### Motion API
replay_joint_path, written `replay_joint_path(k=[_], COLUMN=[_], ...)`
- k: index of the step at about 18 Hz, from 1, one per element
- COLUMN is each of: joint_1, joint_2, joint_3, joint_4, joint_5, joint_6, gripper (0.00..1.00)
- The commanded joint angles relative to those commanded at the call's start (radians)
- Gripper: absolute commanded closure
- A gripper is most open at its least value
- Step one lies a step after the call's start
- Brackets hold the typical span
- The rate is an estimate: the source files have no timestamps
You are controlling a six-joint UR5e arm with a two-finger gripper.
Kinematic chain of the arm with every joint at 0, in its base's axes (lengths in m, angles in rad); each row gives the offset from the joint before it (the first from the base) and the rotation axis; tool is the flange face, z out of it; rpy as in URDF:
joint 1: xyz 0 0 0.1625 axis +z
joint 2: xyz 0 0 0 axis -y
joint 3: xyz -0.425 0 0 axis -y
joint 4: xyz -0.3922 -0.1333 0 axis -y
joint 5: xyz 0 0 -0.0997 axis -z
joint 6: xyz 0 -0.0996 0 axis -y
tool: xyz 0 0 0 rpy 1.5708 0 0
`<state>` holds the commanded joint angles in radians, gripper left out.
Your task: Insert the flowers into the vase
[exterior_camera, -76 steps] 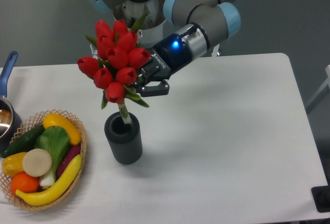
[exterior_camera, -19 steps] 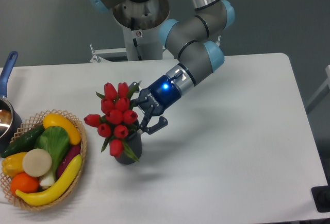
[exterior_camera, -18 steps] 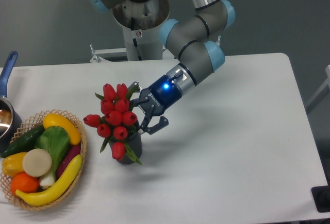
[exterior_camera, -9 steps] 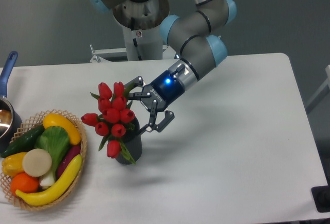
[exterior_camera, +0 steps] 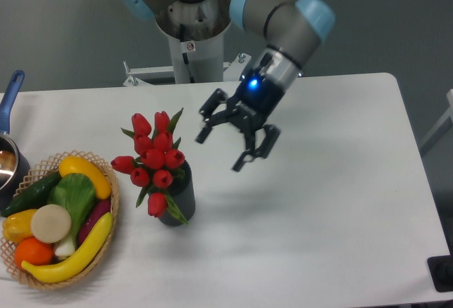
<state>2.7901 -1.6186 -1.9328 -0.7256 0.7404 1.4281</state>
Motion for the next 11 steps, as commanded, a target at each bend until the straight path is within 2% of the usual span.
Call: replay_joint_path(k=[3, 4, 8, 11], joint_1=[0.058, 0.072, 0.075, 0.081], joint_2=[0.046, 0.046, 0.051, 0.045], joint_3=[0.011, 0.056, 0.178, 0.282], joint_4=[-0.005, -0.015, -0.145, -0.271], joint_5=[0.085, 0.099, 0.256, 0.310], joint_6=[0.000, -0.002, 0.009, 0.027], gripper=[0.00, 0.00, 0.00, 0.00])
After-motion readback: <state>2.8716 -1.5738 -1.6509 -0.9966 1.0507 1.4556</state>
